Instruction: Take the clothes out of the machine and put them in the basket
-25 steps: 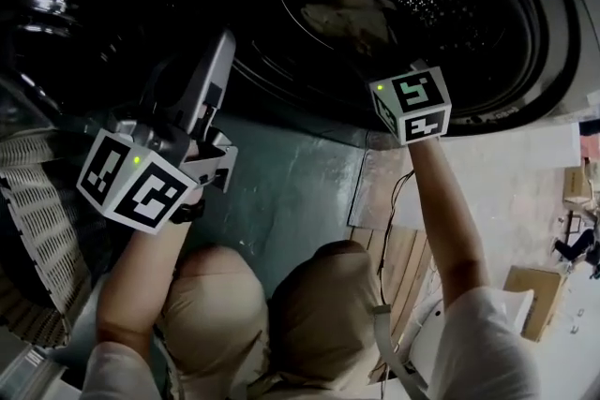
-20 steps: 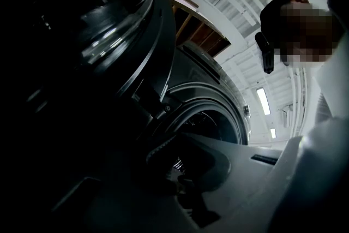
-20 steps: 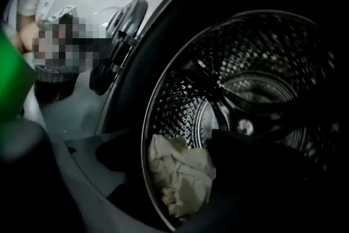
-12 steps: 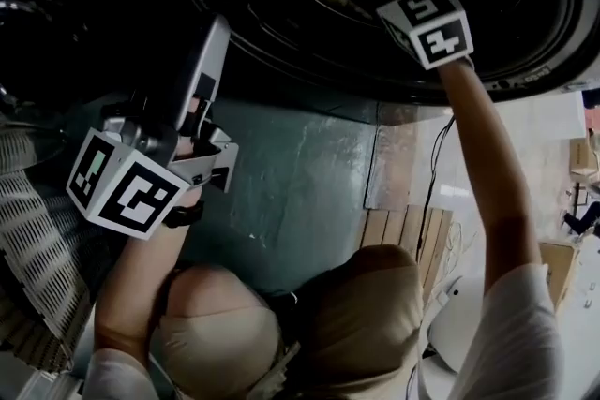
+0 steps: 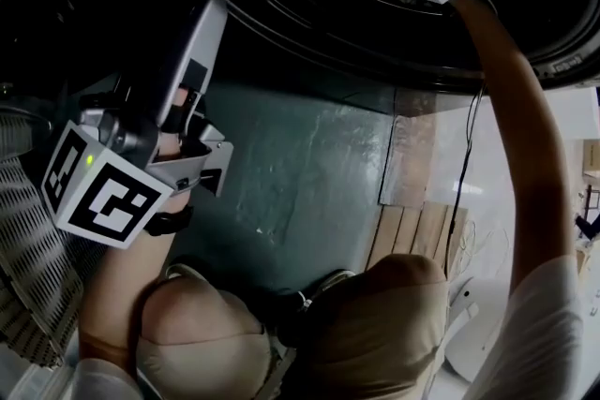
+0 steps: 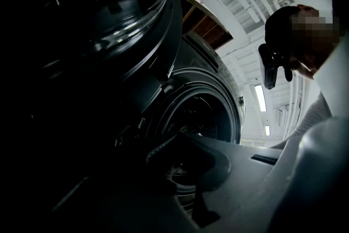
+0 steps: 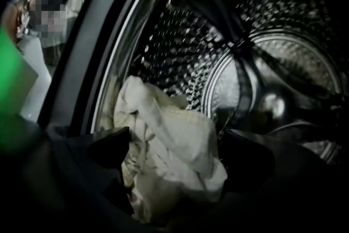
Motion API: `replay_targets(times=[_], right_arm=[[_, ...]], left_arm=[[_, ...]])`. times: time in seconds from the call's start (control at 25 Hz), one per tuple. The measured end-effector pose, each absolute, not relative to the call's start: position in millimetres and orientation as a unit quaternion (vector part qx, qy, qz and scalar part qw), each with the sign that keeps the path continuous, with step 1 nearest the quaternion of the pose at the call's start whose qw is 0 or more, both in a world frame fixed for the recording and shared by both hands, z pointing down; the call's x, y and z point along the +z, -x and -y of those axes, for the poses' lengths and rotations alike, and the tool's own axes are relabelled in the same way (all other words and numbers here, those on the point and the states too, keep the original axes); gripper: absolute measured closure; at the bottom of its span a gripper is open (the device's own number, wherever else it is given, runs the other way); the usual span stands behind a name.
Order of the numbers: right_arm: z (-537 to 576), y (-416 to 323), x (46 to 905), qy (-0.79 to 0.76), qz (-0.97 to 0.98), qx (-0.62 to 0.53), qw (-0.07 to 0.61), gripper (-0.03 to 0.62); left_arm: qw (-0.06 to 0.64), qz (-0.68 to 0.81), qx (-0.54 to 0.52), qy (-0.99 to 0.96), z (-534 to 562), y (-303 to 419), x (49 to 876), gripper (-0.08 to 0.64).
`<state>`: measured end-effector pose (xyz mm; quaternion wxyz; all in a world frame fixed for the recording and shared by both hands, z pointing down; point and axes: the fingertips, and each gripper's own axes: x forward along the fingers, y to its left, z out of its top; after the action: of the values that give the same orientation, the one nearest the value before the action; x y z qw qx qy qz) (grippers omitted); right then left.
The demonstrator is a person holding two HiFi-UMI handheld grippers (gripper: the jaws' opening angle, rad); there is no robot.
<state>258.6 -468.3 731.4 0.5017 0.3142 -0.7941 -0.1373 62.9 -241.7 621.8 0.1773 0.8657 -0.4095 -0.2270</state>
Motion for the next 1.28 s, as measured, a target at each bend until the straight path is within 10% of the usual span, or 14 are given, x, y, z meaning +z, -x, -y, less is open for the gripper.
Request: replay_targets(times=[0.68, 0.88, 1.28], right_arm=[[479, -265, 810, -0.246, 0.698, -0.111, 0.663, 0.053], [479, -263, 806, -0.252, 0.697, -0.123, 0.66, 0.314], [481, -256, 758, -0.341, 0.709, -0.183, 0.589, 0.396]], left_arm=[[0.173, 0.424, -0.202, -0.866, 237, -59, 625, 0.549], [0.171, 0.422, -0.199, -0.868, 237, -64, 625, 0.549], [0.179, 0.416, -0.207, -0.867, 239, -68, 629, 0.549]])
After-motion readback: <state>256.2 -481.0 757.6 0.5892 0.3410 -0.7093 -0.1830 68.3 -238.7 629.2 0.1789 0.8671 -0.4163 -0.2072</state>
